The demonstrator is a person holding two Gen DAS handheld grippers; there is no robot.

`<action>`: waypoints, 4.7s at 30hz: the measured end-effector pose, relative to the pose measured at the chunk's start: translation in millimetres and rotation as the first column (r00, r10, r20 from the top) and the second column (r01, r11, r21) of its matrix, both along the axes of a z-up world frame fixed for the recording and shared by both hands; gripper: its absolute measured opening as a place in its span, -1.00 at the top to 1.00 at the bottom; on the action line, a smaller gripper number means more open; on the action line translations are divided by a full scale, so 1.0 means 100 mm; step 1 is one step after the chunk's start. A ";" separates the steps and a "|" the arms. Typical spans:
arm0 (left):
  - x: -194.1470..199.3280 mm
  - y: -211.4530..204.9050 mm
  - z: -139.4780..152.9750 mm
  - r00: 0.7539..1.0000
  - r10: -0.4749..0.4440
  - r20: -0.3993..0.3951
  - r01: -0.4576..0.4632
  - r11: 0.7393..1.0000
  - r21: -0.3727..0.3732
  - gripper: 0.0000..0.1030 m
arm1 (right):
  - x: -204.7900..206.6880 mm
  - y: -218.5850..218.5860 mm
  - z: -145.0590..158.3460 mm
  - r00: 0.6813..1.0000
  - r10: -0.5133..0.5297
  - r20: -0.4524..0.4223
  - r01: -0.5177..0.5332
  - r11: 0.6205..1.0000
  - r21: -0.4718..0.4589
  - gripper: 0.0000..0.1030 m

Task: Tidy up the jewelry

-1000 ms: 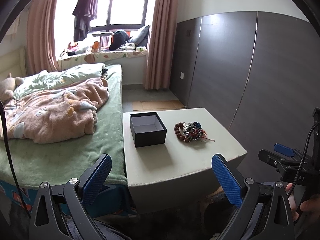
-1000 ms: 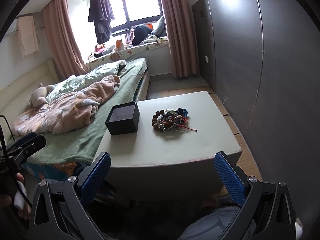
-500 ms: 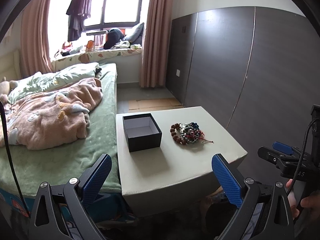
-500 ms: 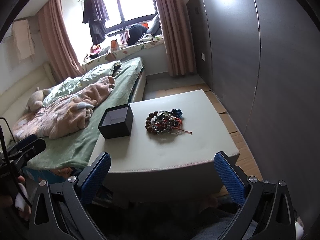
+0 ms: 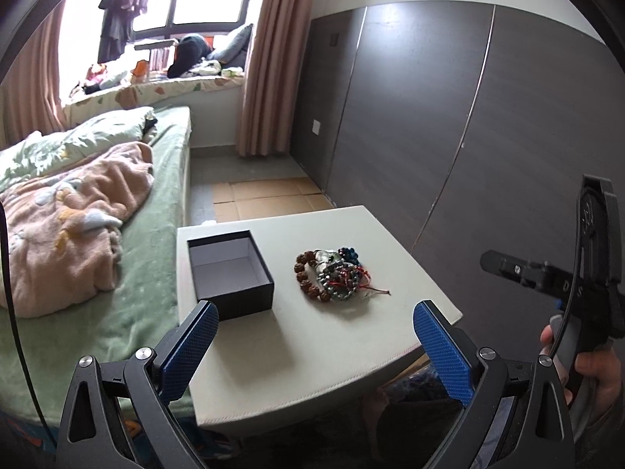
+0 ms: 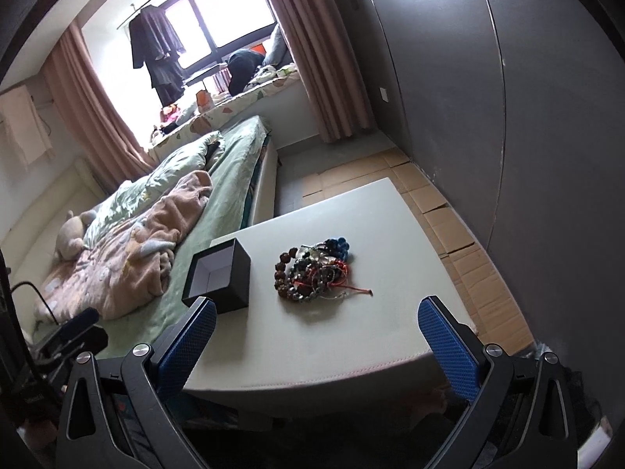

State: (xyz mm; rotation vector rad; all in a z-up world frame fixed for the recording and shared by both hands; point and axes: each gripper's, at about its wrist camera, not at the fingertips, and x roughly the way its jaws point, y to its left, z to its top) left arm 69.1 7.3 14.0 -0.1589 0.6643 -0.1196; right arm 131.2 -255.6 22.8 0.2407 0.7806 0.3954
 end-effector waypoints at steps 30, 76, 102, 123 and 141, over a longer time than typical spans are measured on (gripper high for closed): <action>1.96 -0.33 -1.13 0.881 -0.109 -0.459 0.098 0.994 -0.048 0.16 | 1.34 -0.15 -1.05 0.923 -0.030 -0.383 0.128 0.964 0.233 -0.46; 1.44 0.47 -0.43 0.966 -0.180 -0.185 0.099 0.920 -0.380 0.83 | 1.56 0.32 -1.47 0.908 0.016 -0.419 0.074 0.977 0.198 0.87; 1.47 1.45 -0.52 0.961 0.082 -0.265 -0.193 0.885 -0.424 -0.92 | 1.47 1.36 -0.25 0.941 0.321 -0.111 -0.272 0.908 0.320 0.87; 1.27 1.82 -0.27 0.948 0.274 -0.165 -0.315 0.890 -0.329 -0.92 | 1.51 1.63 -0.72 0.898 0.375 -0.230 -0.303 0.906 0.294 -0.34; 1.57 0.60 -0.43 0.979 0.030 -0.202 -0.074 0.973 -0.217 -0.92 | 1.59 0.50 -0.76 0.937 0.082 -0.338 -0.032 0.988 0.149 -0.50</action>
